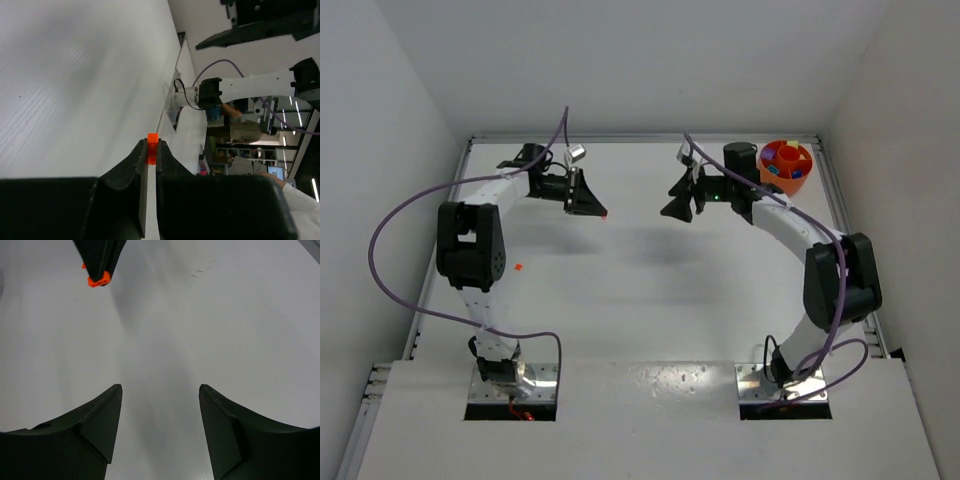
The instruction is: Sort the legos into containers by color
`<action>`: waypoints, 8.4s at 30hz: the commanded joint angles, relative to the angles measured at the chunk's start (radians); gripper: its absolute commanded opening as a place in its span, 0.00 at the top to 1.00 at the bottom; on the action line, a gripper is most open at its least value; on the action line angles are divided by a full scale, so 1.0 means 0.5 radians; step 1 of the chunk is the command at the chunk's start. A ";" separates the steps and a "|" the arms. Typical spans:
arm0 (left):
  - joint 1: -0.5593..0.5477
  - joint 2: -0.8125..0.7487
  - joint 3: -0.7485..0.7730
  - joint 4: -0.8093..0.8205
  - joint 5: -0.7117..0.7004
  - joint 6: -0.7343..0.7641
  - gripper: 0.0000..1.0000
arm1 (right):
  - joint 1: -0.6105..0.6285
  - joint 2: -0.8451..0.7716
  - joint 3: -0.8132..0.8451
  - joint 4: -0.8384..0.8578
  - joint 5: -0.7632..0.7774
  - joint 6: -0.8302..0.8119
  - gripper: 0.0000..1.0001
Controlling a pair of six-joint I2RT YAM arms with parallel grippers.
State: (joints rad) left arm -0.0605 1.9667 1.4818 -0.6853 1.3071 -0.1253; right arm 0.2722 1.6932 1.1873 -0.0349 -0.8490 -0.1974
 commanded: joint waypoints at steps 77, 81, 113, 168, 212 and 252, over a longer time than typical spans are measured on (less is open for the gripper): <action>0.130 -0.512 0.049 0.322 -1.411 -0.168 0.00 | 0.036 -0.196 0.144 -0.154 0.792 0.094 0.98; 0.066 -0.491 0.153 0.254 -1.678 -0.096 0.00 | -0.246 -0.058 0.410 -0.421 1.001 0.171 0.99; -0.097 -0.197 0.534 -0.068 -2.307 -0.016 0.00 | -0.959 1.007 1.862 -1.157 1.535 0.481 0.99; 0.418 -0.685 -0.613 -0.311 -2.439 0.919 0.36 | -0.661 -0.073 0.516 -0.595 0.866 0.029 0.34; 0.265 -0.013 -0.479 -0.096 -2.519 0.754 0.58 | -0.603 -0.005 0.506 -0.611 0.922 -0.004 0.34; 0.302 0.037 -0.534 -0.117 -2.400 0.754 0.93 | -0.584 -0.024 0.451 -0.593 0.772 -0.001 0.34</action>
State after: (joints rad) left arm 0.0803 1.9423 1.2583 -0.8604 -0.0044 0.2512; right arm -0.0288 1.6985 1.4086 -0.3672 -0.4049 -0.1913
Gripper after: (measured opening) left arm 0.227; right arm 0.658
